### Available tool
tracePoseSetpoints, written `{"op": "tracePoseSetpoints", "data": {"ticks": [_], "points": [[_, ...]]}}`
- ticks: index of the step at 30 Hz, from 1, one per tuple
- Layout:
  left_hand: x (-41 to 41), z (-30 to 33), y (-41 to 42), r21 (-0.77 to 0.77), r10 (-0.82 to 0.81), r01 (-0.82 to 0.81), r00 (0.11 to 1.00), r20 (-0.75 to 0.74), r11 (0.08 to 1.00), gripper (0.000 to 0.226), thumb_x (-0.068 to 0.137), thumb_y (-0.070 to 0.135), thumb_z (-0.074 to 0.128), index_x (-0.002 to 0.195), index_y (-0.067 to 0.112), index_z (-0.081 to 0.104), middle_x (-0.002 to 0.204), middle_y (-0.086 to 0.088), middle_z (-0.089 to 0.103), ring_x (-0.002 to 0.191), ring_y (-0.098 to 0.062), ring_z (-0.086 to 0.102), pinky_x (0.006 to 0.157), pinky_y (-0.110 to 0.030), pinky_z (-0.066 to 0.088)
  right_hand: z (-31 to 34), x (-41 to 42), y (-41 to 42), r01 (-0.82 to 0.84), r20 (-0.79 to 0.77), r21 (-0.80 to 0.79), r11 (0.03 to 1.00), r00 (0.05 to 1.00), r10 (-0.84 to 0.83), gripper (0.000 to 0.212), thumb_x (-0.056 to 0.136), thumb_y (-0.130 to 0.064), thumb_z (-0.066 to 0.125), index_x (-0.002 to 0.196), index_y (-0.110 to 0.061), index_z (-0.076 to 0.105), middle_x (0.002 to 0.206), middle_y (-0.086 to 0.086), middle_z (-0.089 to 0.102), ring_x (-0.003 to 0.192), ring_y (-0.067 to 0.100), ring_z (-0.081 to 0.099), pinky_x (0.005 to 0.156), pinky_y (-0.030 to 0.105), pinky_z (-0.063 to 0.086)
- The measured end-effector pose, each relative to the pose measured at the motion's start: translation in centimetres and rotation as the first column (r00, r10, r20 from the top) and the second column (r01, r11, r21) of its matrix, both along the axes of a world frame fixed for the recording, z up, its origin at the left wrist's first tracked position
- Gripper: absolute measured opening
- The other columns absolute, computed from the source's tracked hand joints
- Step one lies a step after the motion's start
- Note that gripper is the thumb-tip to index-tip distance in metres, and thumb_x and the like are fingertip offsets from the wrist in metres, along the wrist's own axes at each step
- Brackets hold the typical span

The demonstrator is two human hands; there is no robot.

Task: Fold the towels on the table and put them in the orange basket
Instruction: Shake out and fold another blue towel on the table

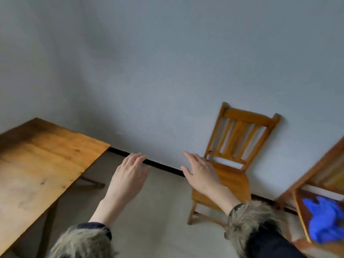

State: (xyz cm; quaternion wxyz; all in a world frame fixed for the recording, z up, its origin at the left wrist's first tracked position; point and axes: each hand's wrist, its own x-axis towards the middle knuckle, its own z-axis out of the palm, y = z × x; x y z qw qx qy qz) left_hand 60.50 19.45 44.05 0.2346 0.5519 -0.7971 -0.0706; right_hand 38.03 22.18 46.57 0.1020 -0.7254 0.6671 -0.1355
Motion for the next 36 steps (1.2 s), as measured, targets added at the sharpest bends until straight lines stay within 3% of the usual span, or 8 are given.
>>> {"op": "tracePoseSetpoints", "data": {"ticks": [6, 11, 17, 28, 36], "points": [[-19.5, 0.2, 1.9, 0.034, -0.316, 0.317, 0.948, -0.046, 0.948, 0.040, 0.095, 0.038, 0.045, 0.128, 0.016, 0.053, 0.135, -0.002, 0.051, 0.131, -0.021, 0.041, 0.102, -0.038, 0.038, 0.4, -17.5, 9.4, 0.357, 0.014, -0.003, 0.934, 0.934, -0.357, 0.050, 0.099, -0.035, 0.038, 0.145, -0.023, 0.026, 0.147, -0.002, 0.036, 0.133, 0.018, 0.036, 0.107, 0.035, 0.035], [-33.3, 0.2, 1.8, 0.002, -0.551, 0.551, 0.835, -0.020, 0.835, 0.038, 0.095, 0.033, 0.046, 0.127, 0.015, 0.053, 0.133, -0.004, 0.052, 0.126, -0.025, 0.045, 0.097, -0.040, 0.043, -0.1, -29.3, 14.6, 0.575, -0.015, -0.005, 0.818, 0.818, -0.575, 0.049, 0.098, -0.035, 0.039, 0.144, -0.020, 0.029, 0.142, 0.002, 0.042, 0.128, 0.021, 0.041, 0.102, 0.034, 0.036], [-48.6, -2.9, 1.5, 0.055, -0.700, 0.699, 0.714, 0.006, 0.713, 0.038, 0.096, 0.032, 0.046, 0.129, 0.016, 0.052, 0.132, -0.003, 0.052, 0.126, -0.021, 0.046, 0.098, -0.034, 0.042, -2.8, -41.4, 17.0, 0.725, 0.024, 0.063, 0.686, 0.686, -0.728, 0.050, 0.098, -0.035, 0.041, 0.143, -0.019, 0.030, 0.143, -0.001, 0.041, 0.131, 0.018, 0.039, 0.103, 0.032, 0.036], [-76.0, -6.2, -0.1, 0.374, -0.797, 0.734, 0.603, 0.025, 0.567, 0.040, 0.098, 0.036, 0.037, 0.136, 0.022, 0.041, 0.141, -0.001, 0.044, 0.131, -0.019, 0.038, 0.107, -0.036, 0.036, -6.5, -64.4, 17.8, 0.867, 0.014, 0.161, 0.472, 0.476, -0.879, 0.047, 0.098, -0.033, 0.041, 0.142, -0.019, 0.032, 0.142, -0.001, 0.042, 0.128, 0.016, 0.040, 0.102, 0.027, 0.034], [-88.3, -14.5, 2.1, 0.637, -0.798, 0.615, 0.603, 0.001, 0.465, 0.035, 0.097, 0.026, 0.043, 0.131, 0.021, 0.048, 0.131, -0.002, 0.051, 0.116, -0.021, 0.051, 0.092, -0.029, 0.040, -14.1, -76.8, 18.8, 0.820, 0.052, 0.321, 0.473, 0.484, -0.874, 0.048, 0.098, -0.033, 0.041, 0.143, -0.019, 0.032, 0.142, -0.001, 0.042, 0.129, 0.016, 0.041, 0.104, 0.030, 0.035]]}}
